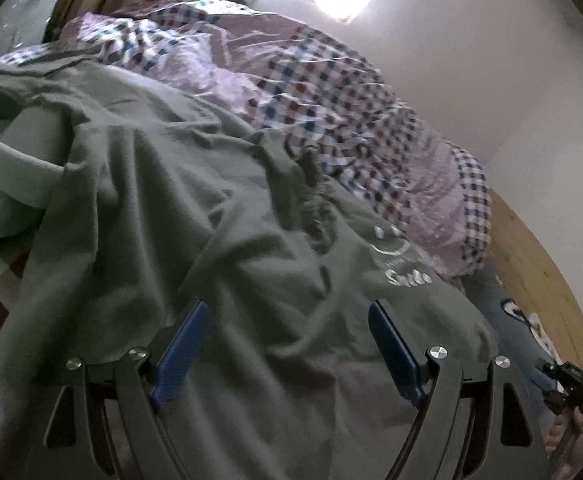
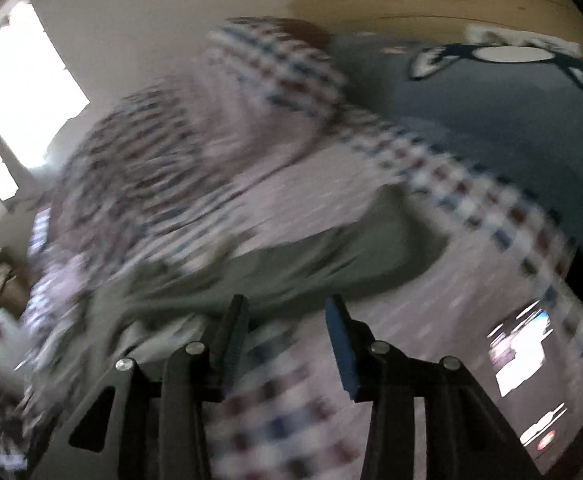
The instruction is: Fold clothes
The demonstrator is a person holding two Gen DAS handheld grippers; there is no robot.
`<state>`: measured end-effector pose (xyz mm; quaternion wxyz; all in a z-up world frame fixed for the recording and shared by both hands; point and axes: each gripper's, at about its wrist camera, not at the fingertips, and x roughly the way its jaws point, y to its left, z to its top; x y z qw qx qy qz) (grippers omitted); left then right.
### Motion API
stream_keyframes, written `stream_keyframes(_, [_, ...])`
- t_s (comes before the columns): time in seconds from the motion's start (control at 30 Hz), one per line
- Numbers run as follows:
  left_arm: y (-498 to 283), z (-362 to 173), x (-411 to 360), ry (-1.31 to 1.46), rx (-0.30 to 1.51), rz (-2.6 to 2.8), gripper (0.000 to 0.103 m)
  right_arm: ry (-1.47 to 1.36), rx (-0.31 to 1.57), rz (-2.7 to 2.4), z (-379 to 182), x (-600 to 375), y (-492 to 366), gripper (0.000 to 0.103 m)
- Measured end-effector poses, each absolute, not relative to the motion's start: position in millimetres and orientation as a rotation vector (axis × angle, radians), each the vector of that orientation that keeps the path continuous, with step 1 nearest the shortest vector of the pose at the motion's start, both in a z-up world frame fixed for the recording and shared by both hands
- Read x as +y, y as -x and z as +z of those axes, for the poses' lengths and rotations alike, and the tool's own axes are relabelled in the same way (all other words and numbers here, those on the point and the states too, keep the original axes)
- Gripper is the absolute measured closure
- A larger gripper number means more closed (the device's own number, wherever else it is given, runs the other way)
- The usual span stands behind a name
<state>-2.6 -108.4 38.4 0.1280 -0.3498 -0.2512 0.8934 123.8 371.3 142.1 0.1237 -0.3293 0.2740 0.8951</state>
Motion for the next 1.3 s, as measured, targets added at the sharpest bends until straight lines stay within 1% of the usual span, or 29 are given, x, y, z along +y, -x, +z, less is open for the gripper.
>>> stream_keyframes(0.17, [-31, 50, -112, 0.96, -0.65, 2.567, 0.018, 0.888, 0.771, 2.827, 132, 281, -167, 0.059])
stream_keyframes(0.3, [-61, 53, -117, 0.953, -0.587, 2.556, 0.017, 0.935, 0.723, 2.943, 115, 219, -186, 0.059])
stream_keyframes(0.43, [-102, 51, -133, 0.986, -0.557, 2.594, 0.017, 1.062, 0.499, 3.035, 97, 162, -193, 0.059])
stream_keyframes(0.53, [-134, 48, -158, 1.027, -0.599, 2.654, 0.017, 1.072, 0.447, 3.089, 95, 140, -193, 0.059])
stream_keyframes(0.67, [-174, 46, -199, 1.083, -0.742, 2.737, 0.017, 1.076, 0.395, 3.157, 92, 113, -194, 0.057])
stream_keyframes(0.97, [-242, 27, -276, 1.167, -1.123, 2.829, 0.017, 1.089, 0.498, 3.222, 84, 77, -187, 0.055])
stream_keyframes(1.13, [-266, 4, -298, 1.241, -1.344, 2.752, 0.017, 1.138, 0.434, 3.275, 77, 50, -182, 0.055])
stream_keyframes(1.3, [-266, -17, -296, 1.304, -1.431, 2.588, 0.017, 1.159, 0.307, 3.334, 74, 18, -185, 0.055])
